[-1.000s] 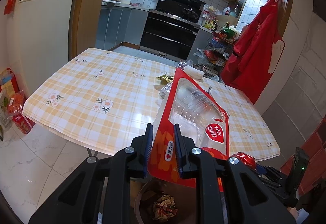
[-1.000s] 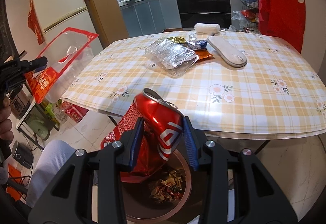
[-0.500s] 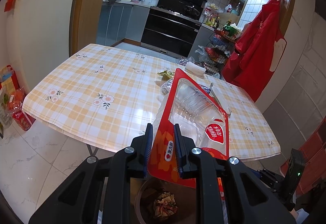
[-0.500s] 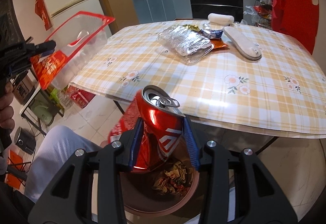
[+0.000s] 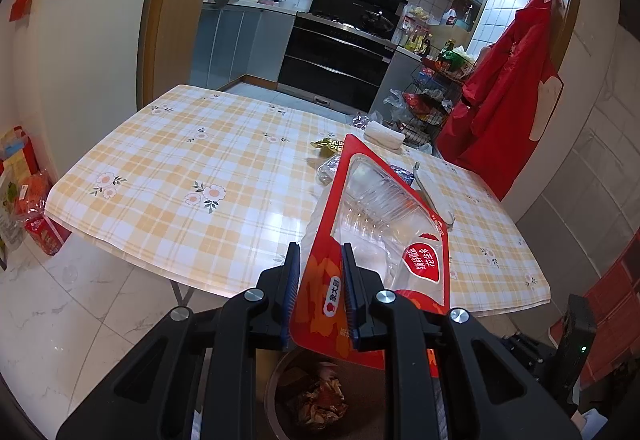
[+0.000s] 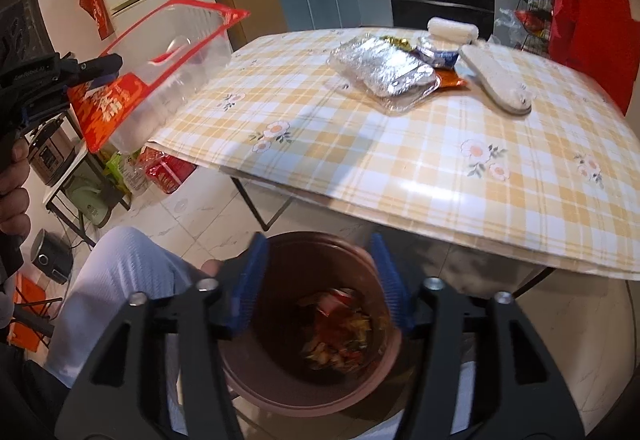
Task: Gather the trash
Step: 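Lower the plastic bag over the bin and open the left gripper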
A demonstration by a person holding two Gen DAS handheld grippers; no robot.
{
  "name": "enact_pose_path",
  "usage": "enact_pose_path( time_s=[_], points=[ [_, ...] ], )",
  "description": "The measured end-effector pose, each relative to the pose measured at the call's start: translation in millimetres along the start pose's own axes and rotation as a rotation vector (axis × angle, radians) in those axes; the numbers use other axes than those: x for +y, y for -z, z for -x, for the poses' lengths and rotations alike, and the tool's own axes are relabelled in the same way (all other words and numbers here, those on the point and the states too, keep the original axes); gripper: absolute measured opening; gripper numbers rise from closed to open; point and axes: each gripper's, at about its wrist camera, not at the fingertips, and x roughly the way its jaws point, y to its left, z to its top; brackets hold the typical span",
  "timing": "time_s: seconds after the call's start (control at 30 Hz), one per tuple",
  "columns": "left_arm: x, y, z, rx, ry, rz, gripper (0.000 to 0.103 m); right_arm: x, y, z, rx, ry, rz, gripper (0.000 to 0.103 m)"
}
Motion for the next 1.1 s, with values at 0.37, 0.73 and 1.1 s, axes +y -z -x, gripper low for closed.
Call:
enact_pose_path(
  time_s=[0.37, 0.73, 1.1],
  points=[
    [-8, 4, -1, 0.015, 0.016, -0.018, 0.020, -16, -28, 41, -0.145, 0.186, 0.017, 0.097],
    [-30, 15, -12, 0.061, 0.042, -0.074, 0.020, -50, -45, 75, -0.242, 0.288, -0.072, 0.097],
    [-50, 30, -29, 0.143, 0.084, -0.154, 0.021, -68, -48, 89, -0.281, 0.342, -0.116, 0.097]
  ],
)
